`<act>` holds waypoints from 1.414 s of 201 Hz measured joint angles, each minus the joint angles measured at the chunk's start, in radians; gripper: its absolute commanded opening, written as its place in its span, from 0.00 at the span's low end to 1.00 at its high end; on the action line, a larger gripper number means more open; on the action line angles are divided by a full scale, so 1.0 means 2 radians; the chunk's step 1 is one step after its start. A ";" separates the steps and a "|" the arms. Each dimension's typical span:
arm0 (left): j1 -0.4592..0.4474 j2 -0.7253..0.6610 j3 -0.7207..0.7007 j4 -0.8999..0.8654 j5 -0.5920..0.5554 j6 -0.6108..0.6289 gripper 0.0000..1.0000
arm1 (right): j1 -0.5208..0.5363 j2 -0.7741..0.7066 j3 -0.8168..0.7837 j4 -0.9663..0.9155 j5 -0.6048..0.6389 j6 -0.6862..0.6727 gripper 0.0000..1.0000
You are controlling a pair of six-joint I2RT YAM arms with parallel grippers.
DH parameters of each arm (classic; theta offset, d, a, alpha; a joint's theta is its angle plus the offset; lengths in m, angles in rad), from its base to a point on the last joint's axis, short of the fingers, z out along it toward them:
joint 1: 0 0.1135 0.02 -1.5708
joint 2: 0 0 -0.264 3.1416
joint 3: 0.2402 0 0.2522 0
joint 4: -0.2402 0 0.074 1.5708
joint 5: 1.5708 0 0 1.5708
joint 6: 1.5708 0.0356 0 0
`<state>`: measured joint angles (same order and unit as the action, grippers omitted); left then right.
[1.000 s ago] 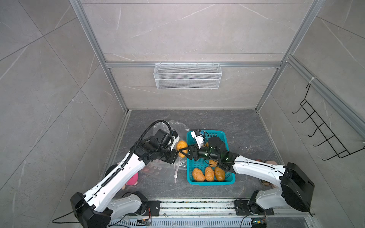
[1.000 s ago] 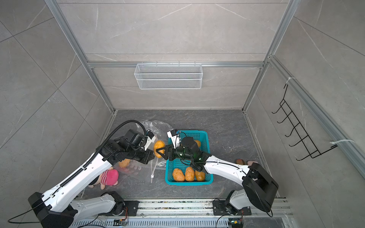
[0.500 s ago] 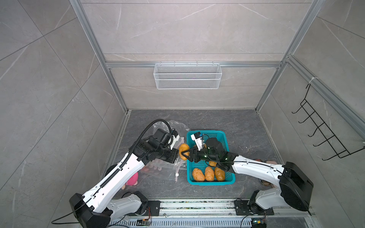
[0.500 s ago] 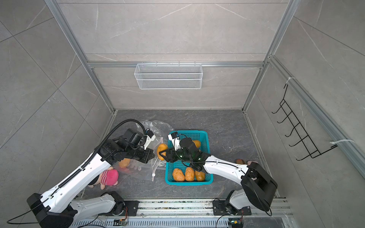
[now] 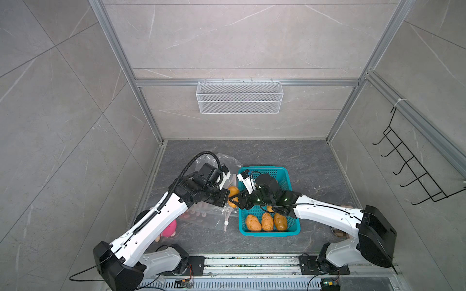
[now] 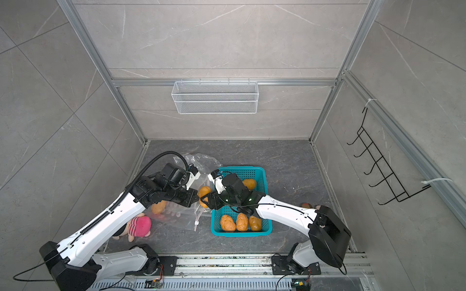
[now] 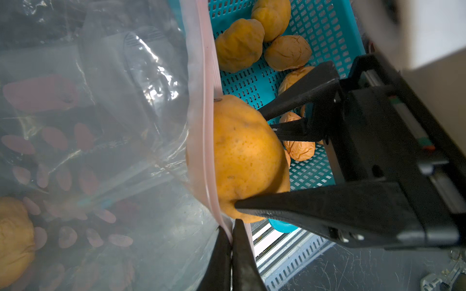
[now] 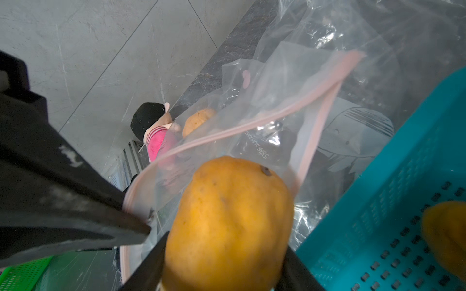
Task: Put the potatoes into a zipper bag and zip it
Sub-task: Place the potato into the zipper food storage bag.
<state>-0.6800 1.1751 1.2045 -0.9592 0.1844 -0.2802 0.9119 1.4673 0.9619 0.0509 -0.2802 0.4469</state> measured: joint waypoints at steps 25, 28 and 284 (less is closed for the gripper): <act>0.000 0.000 0.005 0.001 0.000 0.000 0.00 | 0.003 0.001 0.001 -0.009 0.000 -0.008 0.58; 0.000 0.000 0.005 0.001 0.000 0.000 0.00 | 0.002 0.002 0.001 -0.011 0.000 -0.009 0.58; 0.000 0.000 0.004 0.011 0.000 -0.002 0.00 | 0.003 0.007 0.031 -0.052 0.021 -0.007 0.73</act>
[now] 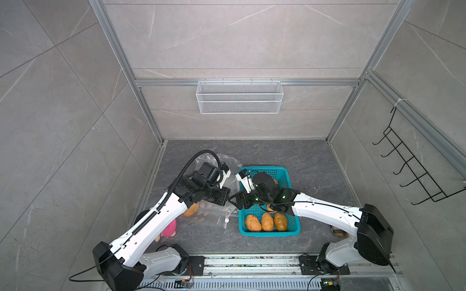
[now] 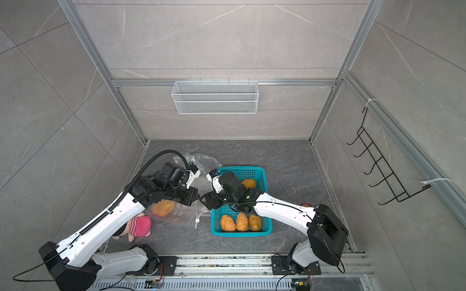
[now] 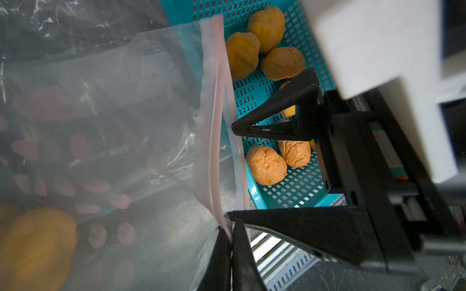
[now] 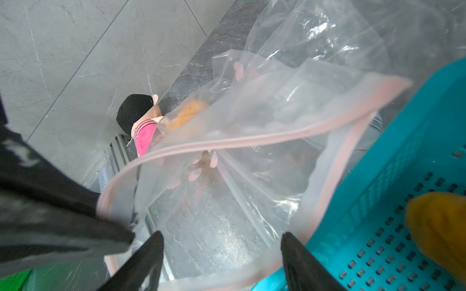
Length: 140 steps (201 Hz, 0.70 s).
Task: Put the potatoes into a zipper bag and zip it
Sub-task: Place the potato into the zipper food storage bag.
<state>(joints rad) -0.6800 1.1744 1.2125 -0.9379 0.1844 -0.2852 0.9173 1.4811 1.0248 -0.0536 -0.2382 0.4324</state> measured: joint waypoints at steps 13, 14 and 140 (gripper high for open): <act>0.000 0.000 0.000 0.000 0.000 0.000 0.00 | 0.000 -0.010 0.000 -0.002 0.004 -0.002 0.73; 0.000 0.000 0.000 0.000 0.000 0.000 0.00 | 0.000 -0.011 0.000 -0.002 0.005 -0.002 0.73; 0.000 -0.012 -0.010 0.002 -0.002 -0.002 0.00 | -0.001 -0.185 -0.034 -0.089 0.176 -0.061 0.72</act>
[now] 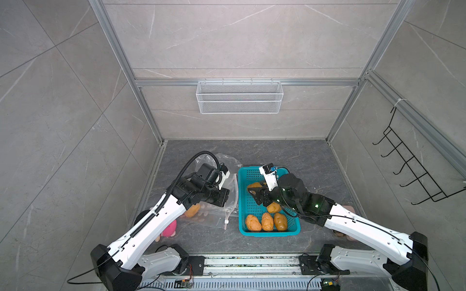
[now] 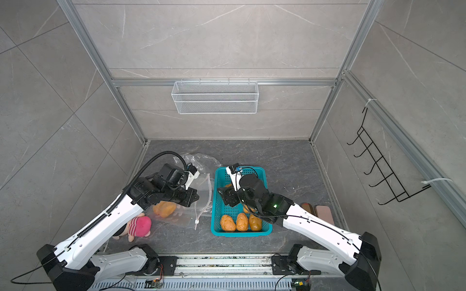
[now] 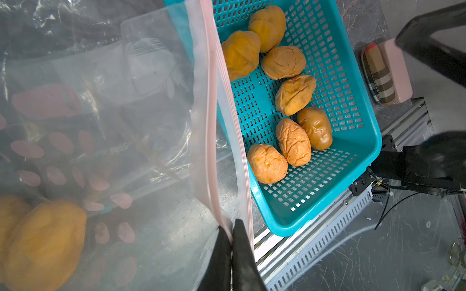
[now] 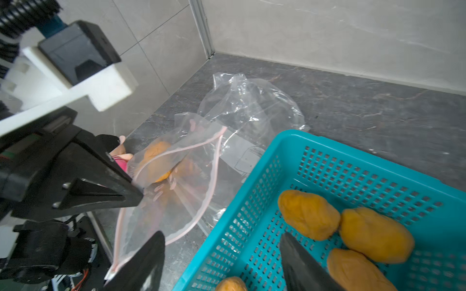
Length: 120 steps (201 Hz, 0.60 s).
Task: Put the potatoes into a zipper bag and zip it
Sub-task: Place the potato into the zipper food storage bag, then pick up the potato from the basket.
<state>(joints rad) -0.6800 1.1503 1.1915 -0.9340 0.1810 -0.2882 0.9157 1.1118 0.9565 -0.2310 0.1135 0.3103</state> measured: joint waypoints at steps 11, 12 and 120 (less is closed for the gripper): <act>0.000 0.000 -0.001 0.000 0.000 0.000 0.00 | -0.001 -0.009 -0.006 -0.012 0.020 -0.001 0.72; 0.000 0.000 -0.001 0.000 0.000 0.000 0.00 | -0.001 -0.009 -0.006 -0.014 0.021 0.000 0.72; 0.000 -0.007 -0.013 0.007 -0.002 -0.002 0.00 | -0.046 0.064 -0.002 -0.145 0.115 0.017 0.71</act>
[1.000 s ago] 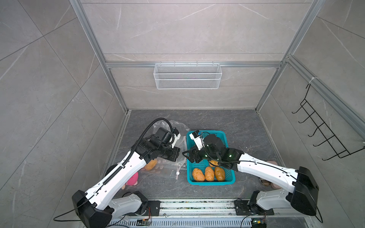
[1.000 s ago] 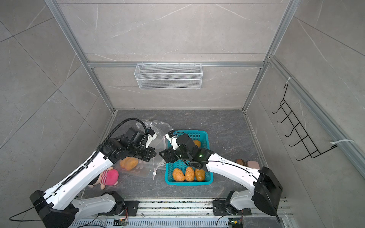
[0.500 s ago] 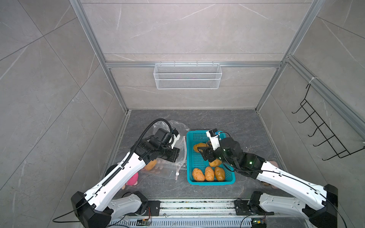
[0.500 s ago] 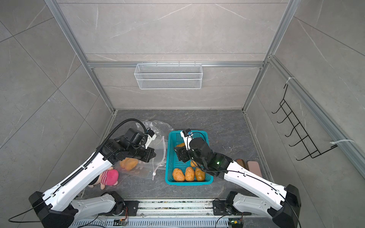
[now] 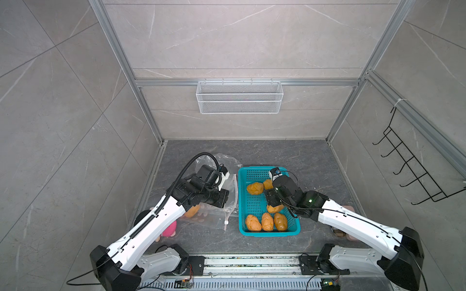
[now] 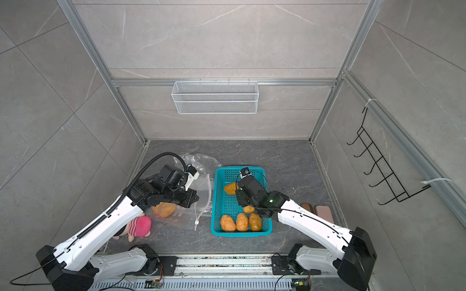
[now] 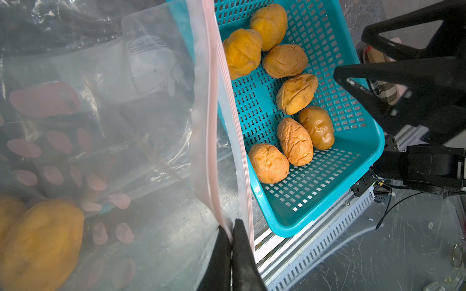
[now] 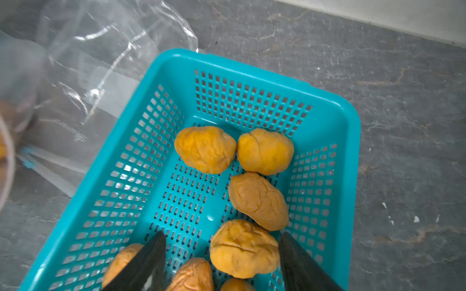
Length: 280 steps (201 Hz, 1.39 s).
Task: Put the potatoes into a zipper bag and zip it
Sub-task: Pick up the potato from the basket.
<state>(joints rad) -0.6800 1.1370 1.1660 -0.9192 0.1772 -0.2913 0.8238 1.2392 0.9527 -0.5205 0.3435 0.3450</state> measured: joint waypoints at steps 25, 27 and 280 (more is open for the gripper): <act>0.000 -0.001 0.000 0.001 -0.001 0.000 0.00 | -0.014 0.046 0.013 -0.025 0.003 0.006 0.74; 0.000 -0.001 0.000 0.001 -0.001 0.000 0.00 | -0.015 0.049 0.014 -0.027 0.002 0.008 0.75; 0.000 -0.002 -0.018 0.004 -0.008 0.000 0.00 | -0.065 0.275 0.134 0.039 -0.110 0.304 0.83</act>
<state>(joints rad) -0.6800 1.1332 1.1301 -0.9104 0.1604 -0.2905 0.6933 1.7893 1.2198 -0.4419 0.1226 0.9524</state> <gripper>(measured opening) 0.055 0.826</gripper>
